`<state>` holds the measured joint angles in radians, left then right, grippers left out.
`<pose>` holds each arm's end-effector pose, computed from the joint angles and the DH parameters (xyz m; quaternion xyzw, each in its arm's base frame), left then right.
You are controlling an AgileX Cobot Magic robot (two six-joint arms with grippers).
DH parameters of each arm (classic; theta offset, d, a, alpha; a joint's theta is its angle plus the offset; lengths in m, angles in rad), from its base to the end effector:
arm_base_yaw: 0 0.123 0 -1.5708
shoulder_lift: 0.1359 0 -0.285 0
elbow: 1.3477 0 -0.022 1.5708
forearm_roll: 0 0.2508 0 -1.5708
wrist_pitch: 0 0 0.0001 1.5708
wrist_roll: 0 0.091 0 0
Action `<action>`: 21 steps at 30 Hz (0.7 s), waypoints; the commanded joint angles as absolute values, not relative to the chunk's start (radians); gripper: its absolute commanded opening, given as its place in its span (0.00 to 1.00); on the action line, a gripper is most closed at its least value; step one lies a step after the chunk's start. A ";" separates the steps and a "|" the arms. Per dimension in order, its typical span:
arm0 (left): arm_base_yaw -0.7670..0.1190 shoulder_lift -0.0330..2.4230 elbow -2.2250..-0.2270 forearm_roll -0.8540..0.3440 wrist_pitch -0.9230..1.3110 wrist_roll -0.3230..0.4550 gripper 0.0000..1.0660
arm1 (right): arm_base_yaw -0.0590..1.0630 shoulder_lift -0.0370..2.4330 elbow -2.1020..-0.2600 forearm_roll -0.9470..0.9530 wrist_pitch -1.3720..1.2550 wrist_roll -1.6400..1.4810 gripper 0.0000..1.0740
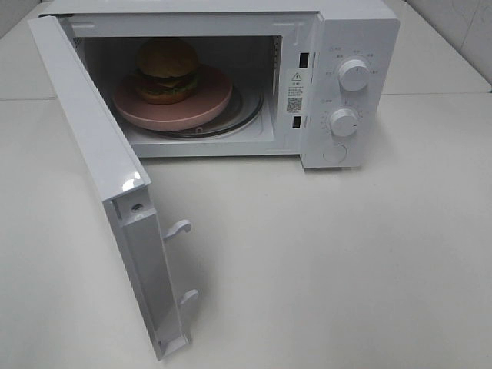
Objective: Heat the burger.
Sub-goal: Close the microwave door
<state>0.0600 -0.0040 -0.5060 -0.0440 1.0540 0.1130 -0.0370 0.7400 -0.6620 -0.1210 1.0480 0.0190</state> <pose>-0.0057 -0.0038 0.2795 0.0234 0.8483 0.0238 0.5284 0.1137 -0.0137 0.2883 0.0116 0.9631 -0.0608 0.2619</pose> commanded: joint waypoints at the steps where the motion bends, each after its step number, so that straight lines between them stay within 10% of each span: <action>1: 0.054 -0.022 -0.506 -0.045 1.046 0.112 0.98 | -0.044 0.645 -0.624 -0.109 1.038 0.028 0.70; 21: 0.054 -0.022 -0.506 -0.045 1.046 0.112 0.98 | -0.044 0.072 -0.501 -0.045 0.999 0.020 0.68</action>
<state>0.0600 -0.0040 -0.5060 -0.0440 1.0540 0.1130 -0.0370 0.1230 -0.5040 -0.0520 1.0040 0.0200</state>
